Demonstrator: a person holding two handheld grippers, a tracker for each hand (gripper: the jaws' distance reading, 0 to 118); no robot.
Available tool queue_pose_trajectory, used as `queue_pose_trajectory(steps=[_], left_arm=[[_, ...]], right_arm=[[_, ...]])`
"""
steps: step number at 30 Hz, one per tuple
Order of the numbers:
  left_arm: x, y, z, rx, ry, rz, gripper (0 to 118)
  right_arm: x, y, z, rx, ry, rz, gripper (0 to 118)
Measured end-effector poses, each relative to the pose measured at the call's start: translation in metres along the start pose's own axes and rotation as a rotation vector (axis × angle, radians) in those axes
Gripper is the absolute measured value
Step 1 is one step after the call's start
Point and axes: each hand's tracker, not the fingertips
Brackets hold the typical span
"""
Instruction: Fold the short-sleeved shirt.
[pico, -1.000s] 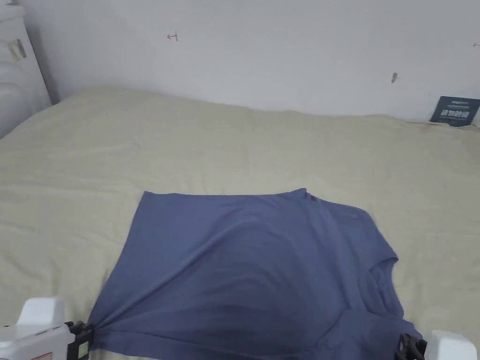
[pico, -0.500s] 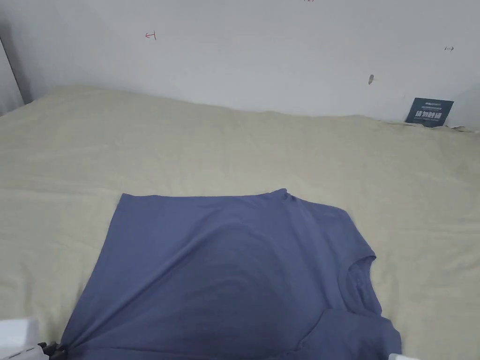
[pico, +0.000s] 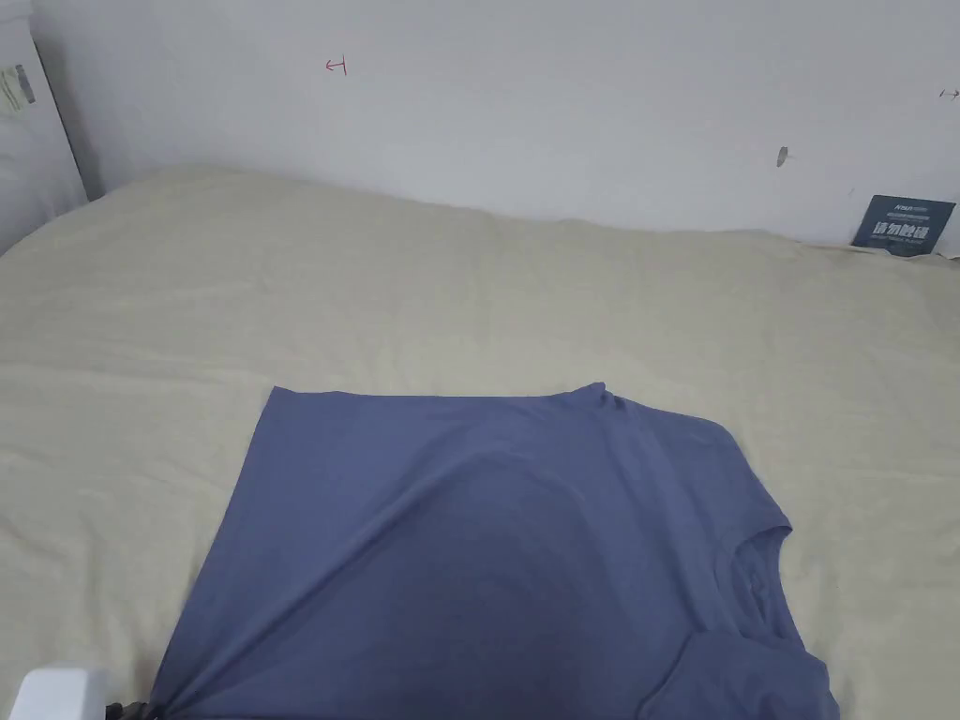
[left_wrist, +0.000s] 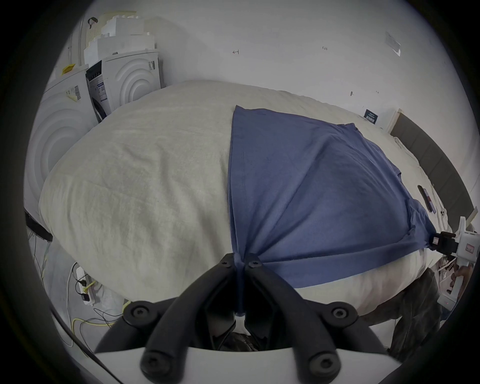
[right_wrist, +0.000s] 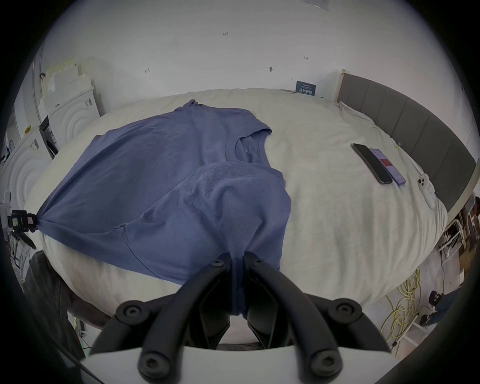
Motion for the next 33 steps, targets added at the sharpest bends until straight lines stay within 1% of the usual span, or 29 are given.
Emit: queue_pose_trajectory(steps=[3,4,6,8,9,10,11,13,14,16,19,22,23,25,29,32,33], left_arm=[[-0.004,-0.005,0.0,0.003,0.011,0.023,0],[-0.006,-0.006,0.0,0.002,0.012,0.025,0],[-0.008,-0.008,0.002,0.025,0.01,0.05,0],[-0.008,-0.005,0.004,0.044,0.006,0.059,0],[-0.007,-0.003,0.005,0.071,0.008,0.063,0],[-0.006,0.002,0.007,0.116,0.005,0.068,0],[-0.006,0.007,0.008,0.12,0.003,0.073,0],[-0.005,0.023,0.008,0.173,0.002,0.082,0],[-0.003,0.033,0.005,0.158,-0.001,0.077,0],[0.002,0.056,-0.002,0.187,0.011,0.058,0],[0.007,0.092,-0.019,0.183,0.026,0.042,0],[0.014,0.123,-0.043,0.17,0.043,0.004,0],[0.014,0.131,-0.052,0.16,0.043,-0.003,0],[0.014,0.147,-0.072,0.14,0.046,-0.001,0],[0.013,0.171,-0.108,0.078,0.064,-0.006,0],[0.014,0.179,-0.134,0.017,0.073,-0.009,0],[0.014,0.18,-0.143,-0.014,0.079,-0.013,0]], right_arm=[[-0.005,0.002,0.009,-0.018,-0.019,0.051,6],[-0.006,0.0,0.013,-0.001,-0.02,0.037,6],[-0.008,0.001,0.015,0.002,-0.024,0.046,6],[-0.009,0.004,0.017,0.053,-0.04,0.038,6],[-0.011,0.008,0.016,0.057,-0.05,0.059,6],[-0.011,0.013,0.016,0.104,-0.069,0.047,6],[-0.011,0.018,0.015,0.128,-0.065,0.038,6],[-0.012,0.037,0.009,0.135,-0.068,0.046,6],[-0.012,0.046,0.006,0.157,-0.07,0.045,6],[-0.017,0.071,-0.006,0.174,-0.072,0.069,6],[-0.021,0.107,-0.029,0.197,-0.073,0.087,6],[-0.023,0.138,-0.059,0.184,-0.072,0.109,6],[-0.024,0.147,-0.069,0.18,-0.072,0.104,6],[-0.025,0.163,-0.091,0.156,-0.067,0.117,6],[-0.027,0.185,-0.129,0.102,-0.065,0.116,6],[-0.029,0.193,-0.157,0.028,-0.06,0.115,7],[-0.033,0.194,-0.159,0.03,-0.06,0.114,7]])
